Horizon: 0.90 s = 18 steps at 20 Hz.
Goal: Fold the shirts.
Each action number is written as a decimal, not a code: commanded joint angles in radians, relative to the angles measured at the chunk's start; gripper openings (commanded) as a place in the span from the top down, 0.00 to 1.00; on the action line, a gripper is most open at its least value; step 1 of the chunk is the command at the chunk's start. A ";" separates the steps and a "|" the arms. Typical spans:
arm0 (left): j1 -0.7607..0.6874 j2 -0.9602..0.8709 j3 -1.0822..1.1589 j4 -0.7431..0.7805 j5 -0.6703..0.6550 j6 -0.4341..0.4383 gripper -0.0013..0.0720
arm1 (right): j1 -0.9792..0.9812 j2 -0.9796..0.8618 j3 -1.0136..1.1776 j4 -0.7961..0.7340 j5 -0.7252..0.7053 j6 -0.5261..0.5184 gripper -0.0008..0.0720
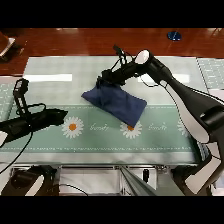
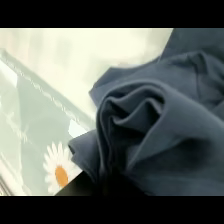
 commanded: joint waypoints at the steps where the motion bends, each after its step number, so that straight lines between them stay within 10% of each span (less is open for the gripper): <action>1: 0.001 -0.037 -0.012 -0.014 0.039 -0.004 0.96 | 0.010 -0.039 0.034 0.052 -0.114 0.035 0.91; 2: 0.001 -0.053 -0.012 -0.018 0.042 -0.004 0.96 | 0.010 -0.039 0.034 0.062 -0.134 0.037 0.88; 4: 0.001 -0.082 -0.012 -0.018 0.045 -0.004 0.96 | 0.010 -0.039 0.034 0.085 -0.137 0.013 0.41; 11: 0.023 -0.120 -0.011 -0.010 0.064 0.000 0.96 | -0.229 0.152 0.035 0.061 0.207 0.013 0.42; 14: 0.041 -0.120 -0.011 -0.010 0.064 0.000 0.96 | -0.369 0.417 -0.015 -0.358 0.375 0.012 0.42; 18: 0.038 -0.120 -0.011 -0.021 0.076 0.000 0.96 | -0.554 0.881 -0.496 -0.650 0.147 0.119 0.42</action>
